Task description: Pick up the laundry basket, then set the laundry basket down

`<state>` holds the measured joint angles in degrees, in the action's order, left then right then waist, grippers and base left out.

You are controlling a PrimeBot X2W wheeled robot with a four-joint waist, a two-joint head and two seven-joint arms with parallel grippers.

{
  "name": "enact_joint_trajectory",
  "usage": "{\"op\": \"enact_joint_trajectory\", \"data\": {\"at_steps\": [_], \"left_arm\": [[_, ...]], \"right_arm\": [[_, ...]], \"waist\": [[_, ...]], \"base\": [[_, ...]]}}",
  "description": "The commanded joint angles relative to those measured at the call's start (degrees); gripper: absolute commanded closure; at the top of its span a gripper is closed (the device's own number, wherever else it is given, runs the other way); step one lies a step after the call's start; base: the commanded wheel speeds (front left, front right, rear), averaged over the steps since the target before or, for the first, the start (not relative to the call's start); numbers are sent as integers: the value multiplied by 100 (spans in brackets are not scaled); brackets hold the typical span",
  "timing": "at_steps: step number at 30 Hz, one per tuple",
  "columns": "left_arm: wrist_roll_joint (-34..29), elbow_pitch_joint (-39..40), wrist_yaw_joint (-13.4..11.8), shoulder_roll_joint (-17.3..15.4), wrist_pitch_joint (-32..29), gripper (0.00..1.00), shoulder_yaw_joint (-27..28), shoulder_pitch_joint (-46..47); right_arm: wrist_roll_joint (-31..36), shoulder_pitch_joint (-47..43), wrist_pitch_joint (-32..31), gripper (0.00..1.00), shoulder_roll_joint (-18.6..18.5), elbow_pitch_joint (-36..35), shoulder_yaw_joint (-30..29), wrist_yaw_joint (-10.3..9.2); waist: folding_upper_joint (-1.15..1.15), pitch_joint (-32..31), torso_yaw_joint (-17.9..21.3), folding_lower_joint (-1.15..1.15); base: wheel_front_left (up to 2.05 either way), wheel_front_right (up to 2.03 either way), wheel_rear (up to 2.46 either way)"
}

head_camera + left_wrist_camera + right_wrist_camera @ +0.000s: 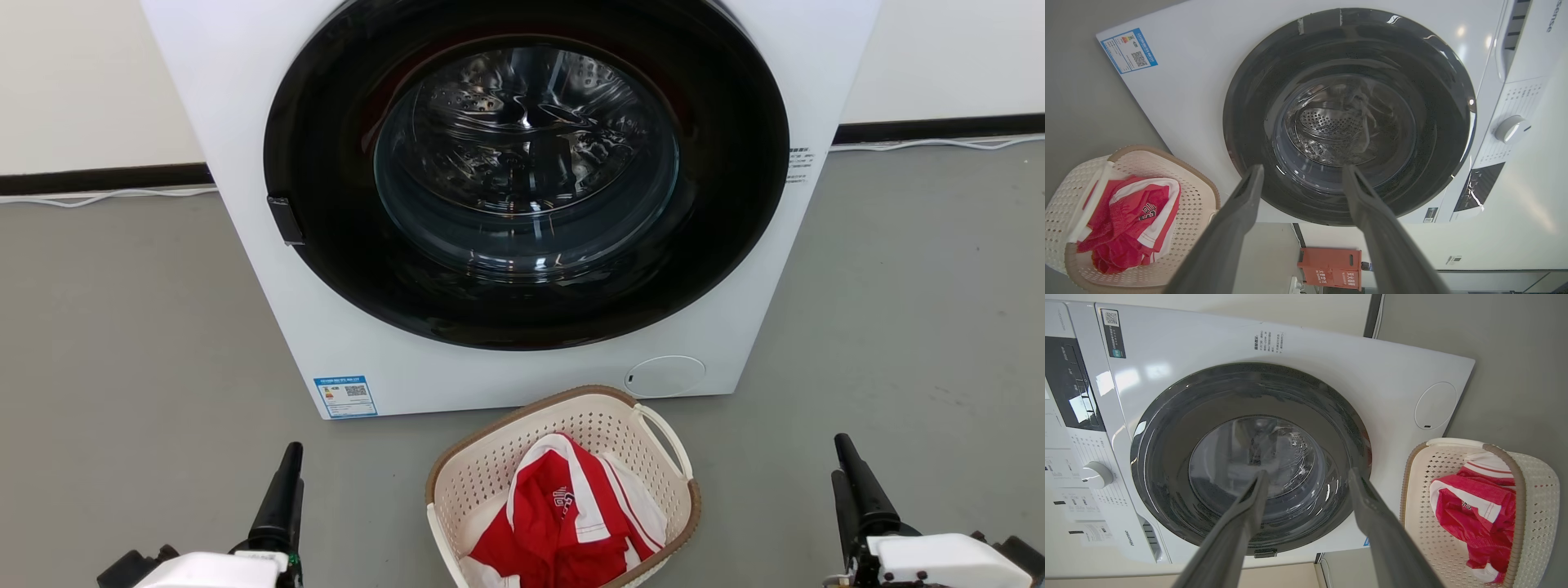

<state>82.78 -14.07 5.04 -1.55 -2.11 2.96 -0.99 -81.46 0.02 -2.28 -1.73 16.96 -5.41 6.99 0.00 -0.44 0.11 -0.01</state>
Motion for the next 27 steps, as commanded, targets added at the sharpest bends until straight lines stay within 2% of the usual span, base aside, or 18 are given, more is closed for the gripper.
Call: {"op": "enact_joint_trajectory", "data": {"at_steps": [1,27], "left_arm": [[-147,221,-27,-38,57,0,3,85],[-2843,639,-336,-79,494,0,-398,-65]], "right_arm": [[160,127,74,0,-59,-203,44,14],[2283,14,511,0,-74,-489,333,23]], "waist": [[0,-2,0,1],[0,-51,14,1]], "base": [[0,0,0],[0,0,0]]}}
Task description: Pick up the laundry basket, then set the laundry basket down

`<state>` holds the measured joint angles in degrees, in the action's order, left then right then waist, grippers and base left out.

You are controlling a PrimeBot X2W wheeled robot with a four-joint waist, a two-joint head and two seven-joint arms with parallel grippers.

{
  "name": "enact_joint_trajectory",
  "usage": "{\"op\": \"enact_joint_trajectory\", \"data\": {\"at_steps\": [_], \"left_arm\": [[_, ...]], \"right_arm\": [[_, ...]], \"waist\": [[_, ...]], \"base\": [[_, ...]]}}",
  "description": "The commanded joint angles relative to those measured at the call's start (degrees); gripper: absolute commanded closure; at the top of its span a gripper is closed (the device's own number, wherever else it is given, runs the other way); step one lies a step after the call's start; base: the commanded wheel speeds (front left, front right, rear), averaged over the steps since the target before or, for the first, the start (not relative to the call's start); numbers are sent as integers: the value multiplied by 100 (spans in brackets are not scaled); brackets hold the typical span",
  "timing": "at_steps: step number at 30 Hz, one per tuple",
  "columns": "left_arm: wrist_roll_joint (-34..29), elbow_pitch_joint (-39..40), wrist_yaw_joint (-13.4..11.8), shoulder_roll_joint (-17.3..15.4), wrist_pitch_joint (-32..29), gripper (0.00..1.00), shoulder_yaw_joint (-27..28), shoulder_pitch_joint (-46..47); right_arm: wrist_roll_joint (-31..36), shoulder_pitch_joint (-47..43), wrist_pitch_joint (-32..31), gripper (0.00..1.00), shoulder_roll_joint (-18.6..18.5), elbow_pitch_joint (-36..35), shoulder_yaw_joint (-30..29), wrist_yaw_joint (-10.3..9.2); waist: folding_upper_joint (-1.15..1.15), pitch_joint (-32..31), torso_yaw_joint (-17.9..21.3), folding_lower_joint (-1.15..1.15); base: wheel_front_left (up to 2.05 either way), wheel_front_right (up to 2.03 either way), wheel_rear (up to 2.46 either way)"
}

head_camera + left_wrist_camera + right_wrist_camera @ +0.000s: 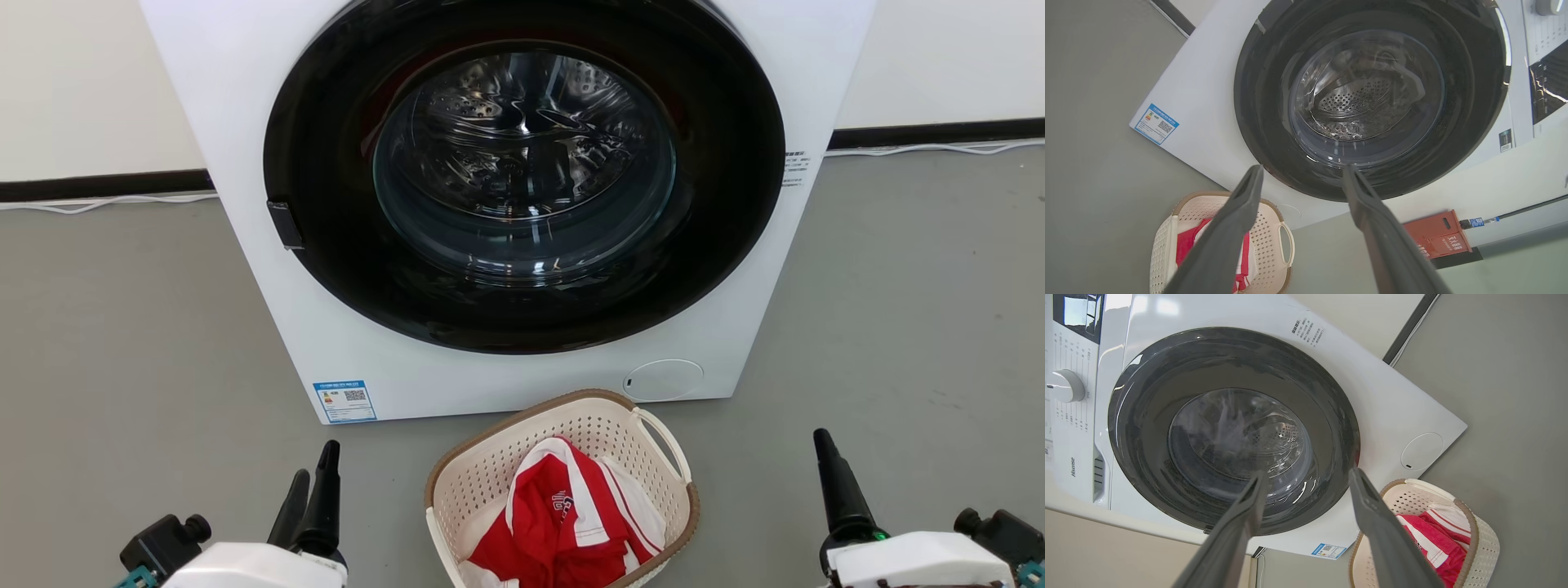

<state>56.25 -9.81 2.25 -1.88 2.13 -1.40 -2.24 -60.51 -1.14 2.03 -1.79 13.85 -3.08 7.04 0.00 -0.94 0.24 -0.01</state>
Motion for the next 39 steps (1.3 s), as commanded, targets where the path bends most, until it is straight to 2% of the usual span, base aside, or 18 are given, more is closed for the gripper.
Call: {"op": "enact_joint_trajectory", "data": {"at_steps": [1,13,39], "left_arm": [[-283,226,-69,-52,87,0,24,53],[-1367,351,-254,-194,288,0,-229,-47],[-3130,570,-732,-432,709,0,-718,-160]], "right_arm": [[259,126,97,0,-69,-184,114,19],[1105,90,298,0,-76,-229,224,24],[2918,47,719,0,-90,-205,431,33]], "waist": [[0,-2,1,0],[0,-11,9,0],[0,-37,27,0]], "base": [[0,0,0],[0,0,0],[0,0,0]]}}
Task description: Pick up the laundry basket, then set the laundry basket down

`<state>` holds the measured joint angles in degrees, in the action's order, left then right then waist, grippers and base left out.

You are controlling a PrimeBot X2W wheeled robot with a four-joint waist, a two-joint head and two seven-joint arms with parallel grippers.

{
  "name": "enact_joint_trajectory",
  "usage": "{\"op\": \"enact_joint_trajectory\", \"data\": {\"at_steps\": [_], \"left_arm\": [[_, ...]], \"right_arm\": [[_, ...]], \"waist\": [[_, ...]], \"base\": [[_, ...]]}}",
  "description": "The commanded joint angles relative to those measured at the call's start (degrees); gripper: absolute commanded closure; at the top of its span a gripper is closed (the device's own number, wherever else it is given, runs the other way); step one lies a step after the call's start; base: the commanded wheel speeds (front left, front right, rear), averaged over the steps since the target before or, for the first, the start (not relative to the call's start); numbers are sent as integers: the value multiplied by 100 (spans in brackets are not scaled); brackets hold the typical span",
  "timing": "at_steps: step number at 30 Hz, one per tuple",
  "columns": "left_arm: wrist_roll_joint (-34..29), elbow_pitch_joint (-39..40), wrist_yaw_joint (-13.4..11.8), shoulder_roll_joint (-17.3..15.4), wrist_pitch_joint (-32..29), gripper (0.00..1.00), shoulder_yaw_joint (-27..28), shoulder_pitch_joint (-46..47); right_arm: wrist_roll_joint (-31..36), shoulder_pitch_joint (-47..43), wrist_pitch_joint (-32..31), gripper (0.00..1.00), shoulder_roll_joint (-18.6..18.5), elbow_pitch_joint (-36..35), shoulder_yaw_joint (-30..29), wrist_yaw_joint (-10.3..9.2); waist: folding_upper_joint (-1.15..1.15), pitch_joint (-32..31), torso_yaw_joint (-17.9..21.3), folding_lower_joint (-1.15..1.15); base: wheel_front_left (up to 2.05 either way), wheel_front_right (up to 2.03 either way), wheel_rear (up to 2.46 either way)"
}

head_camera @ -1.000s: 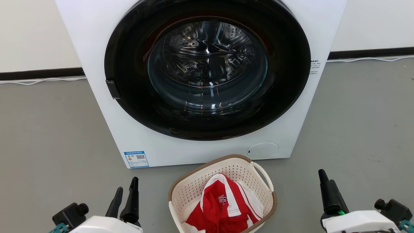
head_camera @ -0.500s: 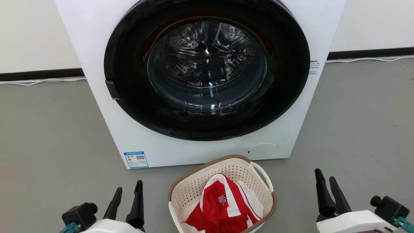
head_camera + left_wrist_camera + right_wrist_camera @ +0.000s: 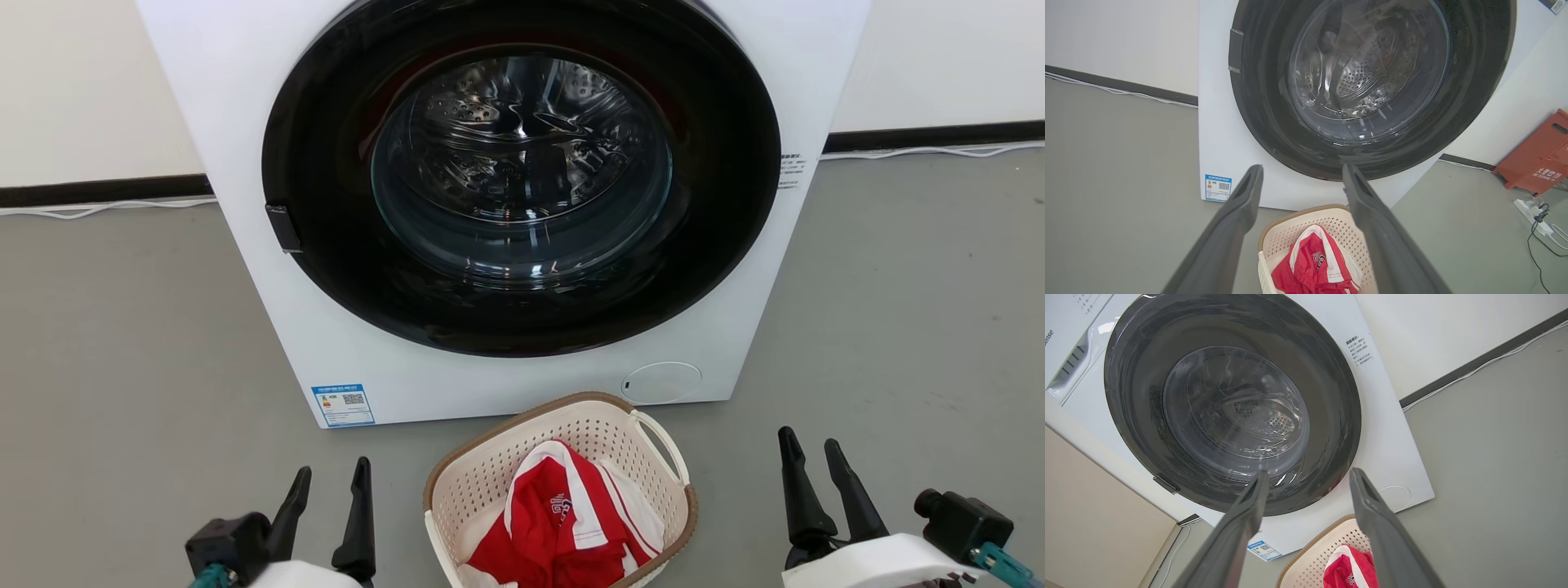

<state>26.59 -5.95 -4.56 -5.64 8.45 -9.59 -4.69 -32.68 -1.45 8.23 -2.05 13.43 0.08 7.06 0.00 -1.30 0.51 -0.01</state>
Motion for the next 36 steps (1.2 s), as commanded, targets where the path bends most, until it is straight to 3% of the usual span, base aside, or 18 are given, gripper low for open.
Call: {"op": "enact_joint_trajectory", "data": {"at_steps": [1,36], "left_arm": [[-231,191,-68,-63,93,0,84,80],[-2284,509,-467,-106,654,0,-111,-339]], "right_arm": [[203,74,115,0,-64,-164,121,31],[2520,-153,676,0,-83,-263,381,43]], "waist": [[0,-5,0,0],[0,-142,2,0]], "base": [[0,0,0],[0,0,0]]}}
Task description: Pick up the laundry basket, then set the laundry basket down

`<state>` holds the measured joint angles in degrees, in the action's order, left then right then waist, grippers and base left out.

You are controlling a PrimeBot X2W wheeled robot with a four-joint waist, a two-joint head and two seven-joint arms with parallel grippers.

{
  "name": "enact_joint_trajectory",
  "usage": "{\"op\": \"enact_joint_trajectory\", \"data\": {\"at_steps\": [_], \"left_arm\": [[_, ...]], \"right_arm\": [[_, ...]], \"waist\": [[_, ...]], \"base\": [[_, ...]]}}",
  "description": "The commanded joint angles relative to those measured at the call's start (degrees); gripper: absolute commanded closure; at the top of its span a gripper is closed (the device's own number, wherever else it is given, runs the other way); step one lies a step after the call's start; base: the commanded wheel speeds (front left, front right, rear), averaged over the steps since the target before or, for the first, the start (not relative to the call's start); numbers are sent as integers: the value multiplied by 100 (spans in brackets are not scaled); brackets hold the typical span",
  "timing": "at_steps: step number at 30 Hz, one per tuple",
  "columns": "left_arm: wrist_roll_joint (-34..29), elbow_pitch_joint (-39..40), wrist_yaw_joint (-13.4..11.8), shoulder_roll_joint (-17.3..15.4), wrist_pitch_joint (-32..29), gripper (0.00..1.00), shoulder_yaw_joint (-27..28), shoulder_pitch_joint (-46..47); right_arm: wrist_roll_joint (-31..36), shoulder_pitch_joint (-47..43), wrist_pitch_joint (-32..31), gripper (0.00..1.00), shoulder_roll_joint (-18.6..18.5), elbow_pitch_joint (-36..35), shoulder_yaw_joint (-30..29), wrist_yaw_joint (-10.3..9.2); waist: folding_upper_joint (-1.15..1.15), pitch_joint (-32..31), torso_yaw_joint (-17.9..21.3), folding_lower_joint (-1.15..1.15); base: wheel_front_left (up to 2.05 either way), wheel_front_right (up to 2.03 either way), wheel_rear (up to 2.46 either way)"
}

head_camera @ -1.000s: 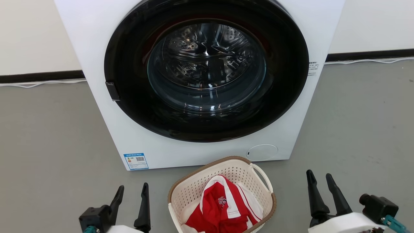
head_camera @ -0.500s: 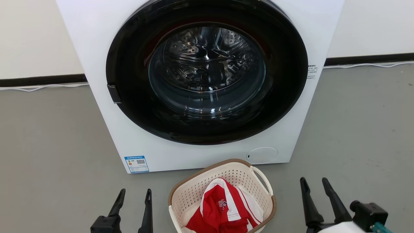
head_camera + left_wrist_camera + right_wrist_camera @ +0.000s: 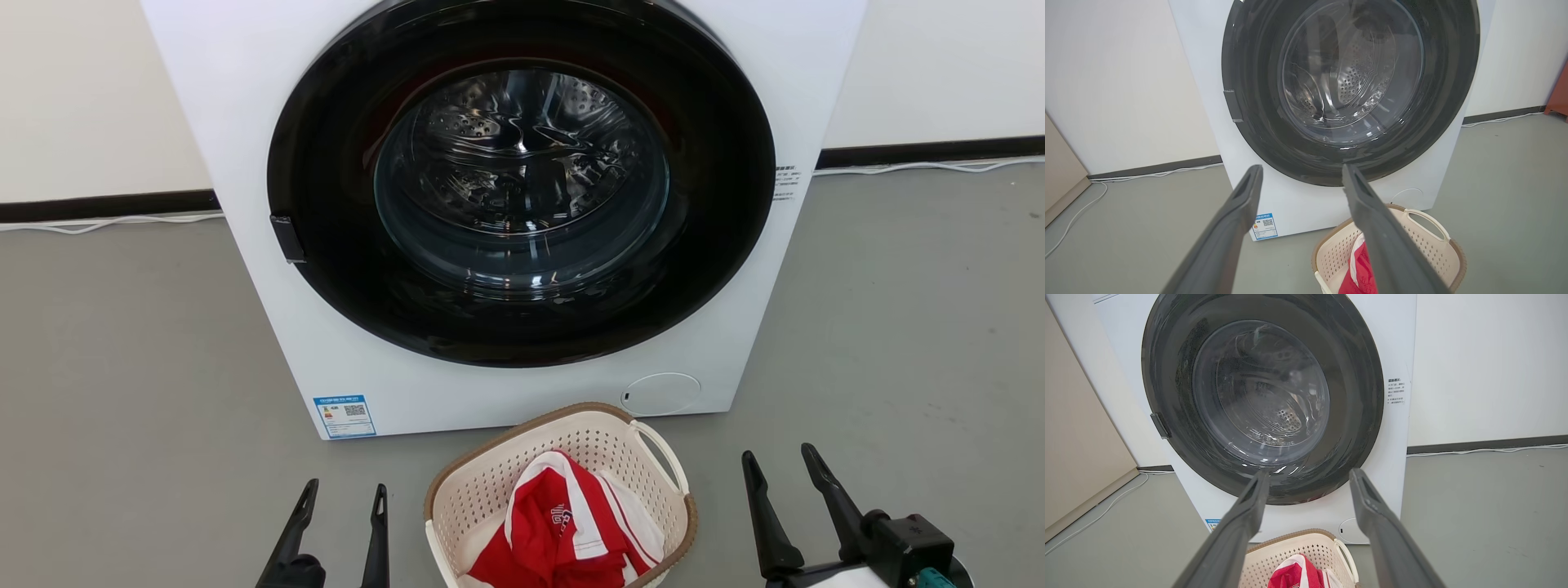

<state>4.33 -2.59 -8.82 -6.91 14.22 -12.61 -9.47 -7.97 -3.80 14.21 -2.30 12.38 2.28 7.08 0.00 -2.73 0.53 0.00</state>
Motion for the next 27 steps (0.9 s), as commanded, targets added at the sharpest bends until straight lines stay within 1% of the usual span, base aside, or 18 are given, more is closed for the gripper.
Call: {"op": "enact_joint_trajectory", "data": {"at_steps": [1,27], "left_arm": [[-61,168,-36,25,78,0,202,138],[-135,110,70,137,78,0,381,167]], "right_arm": [[47,84,79,0,-58,-156,160,41],[50,134,79,0,-58,-153,114,41]], "waist": [[0,4,1,0],[0,131,0,0]], "base": [[0,0,0],[0,0,0]]}}
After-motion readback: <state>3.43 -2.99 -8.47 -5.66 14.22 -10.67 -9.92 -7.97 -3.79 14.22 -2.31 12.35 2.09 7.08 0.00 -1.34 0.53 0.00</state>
